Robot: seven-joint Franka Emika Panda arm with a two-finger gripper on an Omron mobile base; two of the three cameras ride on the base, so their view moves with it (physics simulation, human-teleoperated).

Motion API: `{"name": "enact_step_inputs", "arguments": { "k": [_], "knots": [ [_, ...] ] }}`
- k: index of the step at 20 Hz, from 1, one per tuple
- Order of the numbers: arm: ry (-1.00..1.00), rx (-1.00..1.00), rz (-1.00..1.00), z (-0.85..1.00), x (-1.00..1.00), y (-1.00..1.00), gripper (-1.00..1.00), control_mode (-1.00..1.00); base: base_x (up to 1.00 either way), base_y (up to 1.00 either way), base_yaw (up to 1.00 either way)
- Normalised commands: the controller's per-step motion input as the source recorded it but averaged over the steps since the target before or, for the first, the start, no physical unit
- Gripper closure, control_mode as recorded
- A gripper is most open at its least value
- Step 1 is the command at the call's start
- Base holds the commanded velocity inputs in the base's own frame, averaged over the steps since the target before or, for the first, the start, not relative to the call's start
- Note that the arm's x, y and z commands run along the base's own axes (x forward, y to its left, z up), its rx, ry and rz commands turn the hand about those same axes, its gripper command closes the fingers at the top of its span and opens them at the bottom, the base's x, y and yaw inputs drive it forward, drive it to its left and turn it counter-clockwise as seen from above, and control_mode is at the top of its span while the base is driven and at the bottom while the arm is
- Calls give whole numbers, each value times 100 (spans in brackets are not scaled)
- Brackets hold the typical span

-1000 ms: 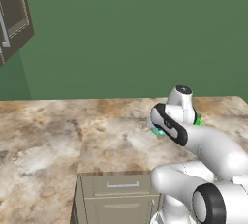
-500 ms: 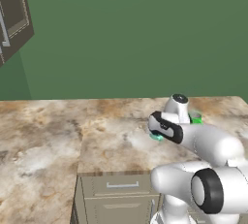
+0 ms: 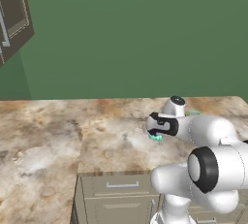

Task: Clear the mugs and bowl far away from the sink.

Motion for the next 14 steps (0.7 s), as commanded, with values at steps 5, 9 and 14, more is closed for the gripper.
{"name": "enact_step_inputs", "arguments": {
  "k": [5, 9, 14],
  "knots": [
    [0, 0, 0, -5, 2, 0, -100, -100, 0, 0, 0],
    [0, 0, 0, 0, -27, 0, -100, -100, 0, 0, 0],
    [-1, 0, 0, 0, -42, 0, -100, -100, 0, 0, 0]
  ]
}}
